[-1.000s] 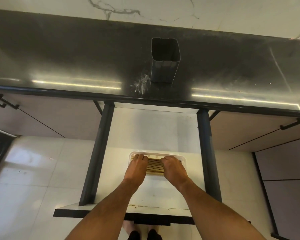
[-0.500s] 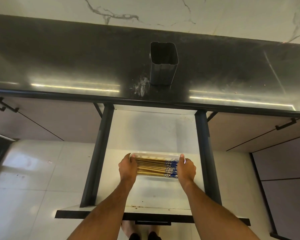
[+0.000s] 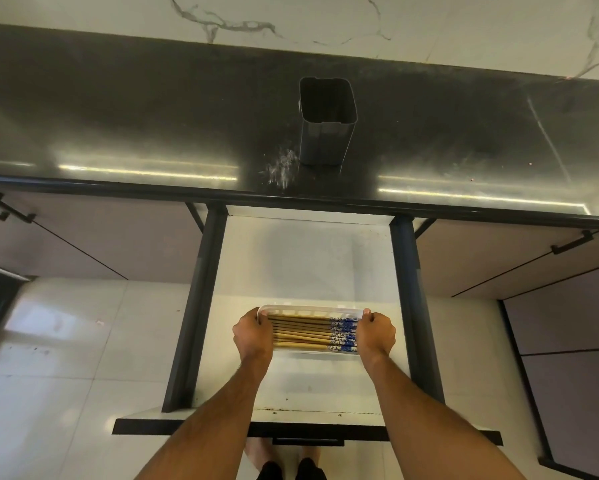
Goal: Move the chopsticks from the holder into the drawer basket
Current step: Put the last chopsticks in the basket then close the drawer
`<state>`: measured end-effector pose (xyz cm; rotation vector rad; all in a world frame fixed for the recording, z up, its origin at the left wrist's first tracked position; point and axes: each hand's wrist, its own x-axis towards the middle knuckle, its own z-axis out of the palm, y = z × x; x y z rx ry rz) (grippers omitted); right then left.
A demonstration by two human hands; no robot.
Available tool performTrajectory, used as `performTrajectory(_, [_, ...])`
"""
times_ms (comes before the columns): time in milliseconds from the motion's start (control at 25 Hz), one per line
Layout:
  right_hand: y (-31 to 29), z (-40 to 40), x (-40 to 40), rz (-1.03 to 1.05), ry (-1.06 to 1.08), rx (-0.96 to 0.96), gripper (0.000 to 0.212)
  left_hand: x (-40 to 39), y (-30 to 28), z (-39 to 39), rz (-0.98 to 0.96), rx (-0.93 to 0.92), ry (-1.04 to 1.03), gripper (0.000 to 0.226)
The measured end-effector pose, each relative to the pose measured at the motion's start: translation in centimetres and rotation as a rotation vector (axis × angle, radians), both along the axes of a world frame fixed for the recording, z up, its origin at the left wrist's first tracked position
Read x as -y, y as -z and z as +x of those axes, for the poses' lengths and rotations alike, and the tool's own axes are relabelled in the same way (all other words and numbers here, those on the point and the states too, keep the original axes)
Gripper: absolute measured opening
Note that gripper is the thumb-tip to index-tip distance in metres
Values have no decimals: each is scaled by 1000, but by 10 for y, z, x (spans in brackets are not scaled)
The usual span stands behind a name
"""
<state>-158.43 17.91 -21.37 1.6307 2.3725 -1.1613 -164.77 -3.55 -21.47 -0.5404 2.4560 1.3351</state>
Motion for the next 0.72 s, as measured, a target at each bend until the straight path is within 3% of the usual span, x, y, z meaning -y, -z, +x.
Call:
performTrajectory(400, [-10,6,3,-22,-47,9,40,4,-7,1,33,39,96,24])
performTrajectory(520, [-24,12,12,100,-144,-1,44,6,-16,7,-117,-32,167,41])
performTrajectory(720, [-43,22,25,403,-570,-25,59,14,-31,20,-448,-387,507,51])
